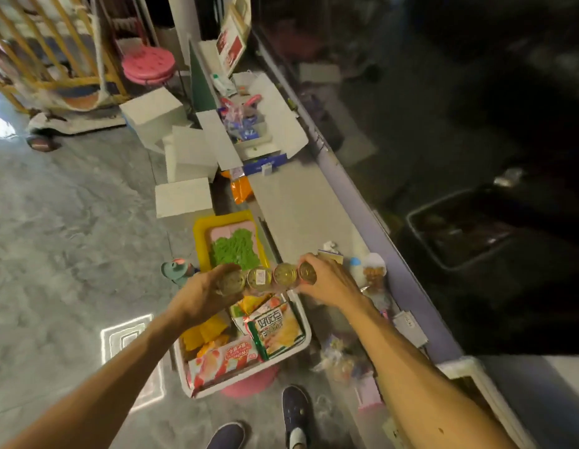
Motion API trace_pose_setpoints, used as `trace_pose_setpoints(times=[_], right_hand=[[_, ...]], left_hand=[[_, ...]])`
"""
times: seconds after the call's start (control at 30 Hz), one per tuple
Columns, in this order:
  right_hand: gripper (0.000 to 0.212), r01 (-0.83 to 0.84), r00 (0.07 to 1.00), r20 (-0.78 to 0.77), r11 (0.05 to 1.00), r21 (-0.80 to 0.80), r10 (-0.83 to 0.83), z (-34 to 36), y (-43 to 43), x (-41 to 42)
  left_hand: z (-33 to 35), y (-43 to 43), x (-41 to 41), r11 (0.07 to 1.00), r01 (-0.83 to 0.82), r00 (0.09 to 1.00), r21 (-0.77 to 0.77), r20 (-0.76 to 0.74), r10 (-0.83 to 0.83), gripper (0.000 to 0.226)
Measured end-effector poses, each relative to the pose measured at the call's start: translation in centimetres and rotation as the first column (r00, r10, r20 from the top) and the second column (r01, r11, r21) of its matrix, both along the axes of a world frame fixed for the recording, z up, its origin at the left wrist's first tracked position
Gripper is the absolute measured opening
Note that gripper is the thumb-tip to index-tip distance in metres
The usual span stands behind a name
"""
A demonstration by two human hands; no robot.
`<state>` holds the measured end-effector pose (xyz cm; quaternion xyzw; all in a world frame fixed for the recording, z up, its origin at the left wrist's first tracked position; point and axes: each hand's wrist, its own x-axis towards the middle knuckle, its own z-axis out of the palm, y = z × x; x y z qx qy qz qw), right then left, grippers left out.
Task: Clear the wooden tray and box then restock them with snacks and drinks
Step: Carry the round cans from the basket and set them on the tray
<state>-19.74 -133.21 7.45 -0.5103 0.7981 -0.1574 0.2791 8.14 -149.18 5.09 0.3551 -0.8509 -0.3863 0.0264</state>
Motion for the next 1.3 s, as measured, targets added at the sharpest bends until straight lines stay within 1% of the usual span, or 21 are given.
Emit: trace_pose_setpoints(times=[0.07,0.17,0.27,0.37,0.5,0.57,0.63,0.67,0.73,0.8,0.9,1.0,1.07,1.13,1.2,1.3], right_hand=[[0.055,0.069,0.997,-0.02,0.996,-0.063,-0.071,3.9,1.8,1.1],[0.062,0.219,0.974,-0.026,0.964,-0.149,-0.225,9.3,5.7,3.2],[0.065,0.387,0.919,0.002,0.9,-0.2,-0.394,13.7,10.5,5.1],[0.068,0.492,0.863,0.008,0.839,-0.233,-0.505,17.3,15.9,7.0],[0.059,0.622,0.765,-0.007,0.742,-0.25,-0.644,21.7,24.6,9.8],[0.059,0.682,0.706,-0.013,0.684,-0.258,-0.708,23.3,29.7,11.6],[0.059,0.735,0.637,-0.037,0.621,-0.272,-0.77,24.5,35.2,13.7],[0.058,0.761,0.599,-0.042,0.586,-0.279,-0.799,25.0,38.2,14.9],[0.055,0.81,0.523,-0.035,0.509,-0.293,-0.852,25.7,44.6,17.6],[0.054,0.847,0.455,-0.034,0.444,-0.292,-0.89,25.9,51.0,20.5],[0.057,0.895,0.364,-0.024,0.356,-0.269,-0.931,25.5,60.3,25.3],[0.046,0.935,0.264,-0.025,0.262,-0.239,-0.964,24.8,69.2,30.1],[0.04,0.955,0.193,-0.025,0.193,-0.225,-0.981,24.5,74.5,33.3],[0.045,0.965,0.132,-0.036,0.136,-0.225,-0.991,24.0,79.3,36.1],[0.058,0.972,0.072,-0.042,0.08,-0.221,-0.996,23.5,83.6,38.4],[0.068,0.986,0.003,-0.028,0.008,-0.167,-1.0,22.1,89.4,40.8]], left_hand=[[3.6,-0.2,0.0,0.996,0.081,0.995,-0.035,-0.054,-0.083,0.057],[8.6,-0.3,-0.7,0.981,0.194,0.976,-0.02,-0.096,-0.195,0.067],[13.5,0.5,-2.1,0.948,0.317,0.938,-0.033,-0.141,-0.318,0.068],[17.6,2.9,-4.1,0.905,0.423,0.885,-0.047,-0.193,-0.424,0.066],[21.5,8.9,-7.0,0.828,0.557,0.807,-0.058,-0.196,-0.557,0.071],[23.1,13.4,-8.2,0.782,0.621,0.757,-0.055,-0.217,-0.617,0.071],[24.5,18.5,-9.0,0.725,0.687,0.699,-0.043,-0.234,-0.676,0.062],[25.1,21.4,-9.2,0.693,0.721,0.668,-0.026,-0.241,-0.704,0.059],[25.8,27.6,-9.6,0.624,0.781,0.608,0.025,-0.26,-0.75,0.06],[25.8,33.9,-9.4,0.565,0.824,0.557,0.049,-0.263,-0.788,0.064],[24.7,43.4,-8.1,0.481,0.874,0.48,0.071,-0.292,-0.828,0.064],[23.5,53.0,-5.9,0.401,0.913,0.402,0.067,-0.303,-0.864,0.06],[22.6,59.1,-4.2,0.363,0.928,0.372,0.09,-0.316,-0.873,0.059],[21.7,64.6,-2.7,0.326,0.941,0.339,0.095,-0.328,-0.882,0.058],[20.8,69.5,-1.6,0.291,0.951,0.308,0.102,-0.331,-0.892,0.055],[19.1,76.1,-0.8,0.242,0.962,0.27,0.125,-0.312,-0.911,0.053]])
